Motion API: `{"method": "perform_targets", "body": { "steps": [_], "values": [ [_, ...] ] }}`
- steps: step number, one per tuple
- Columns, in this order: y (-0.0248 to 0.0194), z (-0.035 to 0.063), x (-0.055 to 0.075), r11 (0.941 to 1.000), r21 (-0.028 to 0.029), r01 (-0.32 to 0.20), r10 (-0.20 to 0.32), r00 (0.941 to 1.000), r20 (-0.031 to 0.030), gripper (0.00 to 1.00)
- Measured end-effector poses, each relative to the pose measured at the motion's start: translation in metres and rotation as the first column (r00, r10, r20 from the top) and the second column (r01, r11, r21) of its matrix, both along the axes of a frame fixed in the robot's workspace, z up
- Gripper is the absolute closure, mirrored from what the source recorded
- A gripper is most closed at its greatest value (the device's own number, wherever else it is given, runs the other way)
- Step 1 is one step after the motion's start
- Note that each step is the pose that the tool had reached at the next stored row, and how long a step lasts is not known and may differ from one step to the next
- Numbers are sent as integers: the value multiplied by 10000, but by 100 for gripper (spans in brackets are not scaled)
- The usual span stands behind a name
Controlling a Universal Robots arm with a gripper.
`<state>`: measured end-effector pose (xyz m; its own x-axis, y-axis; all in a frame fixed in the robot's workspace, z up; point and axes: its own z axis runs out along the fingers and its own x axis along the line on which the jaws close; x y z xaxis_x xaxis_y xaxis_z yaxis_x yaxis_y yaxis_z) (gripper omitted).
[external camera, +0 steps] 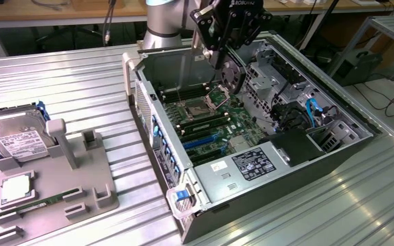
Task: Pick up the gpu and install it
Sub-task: 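Pick up the gpu and move the gpu toward the slot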
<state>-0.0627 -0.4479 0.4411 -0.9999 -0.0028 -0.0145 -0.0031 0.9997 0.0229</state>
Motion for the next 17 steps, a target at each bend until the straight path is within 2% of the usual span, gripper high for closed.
{"method": "perform_targets", "body": {
  "steps": [10, 17],
  "values": [
    [0, 0, 172, 10000, 0, 0, 0, 10000, -11, 72],
    [-1, 0, 342, 10000, 1, 0, 0, 10000, -37, 72]
  ]
}}
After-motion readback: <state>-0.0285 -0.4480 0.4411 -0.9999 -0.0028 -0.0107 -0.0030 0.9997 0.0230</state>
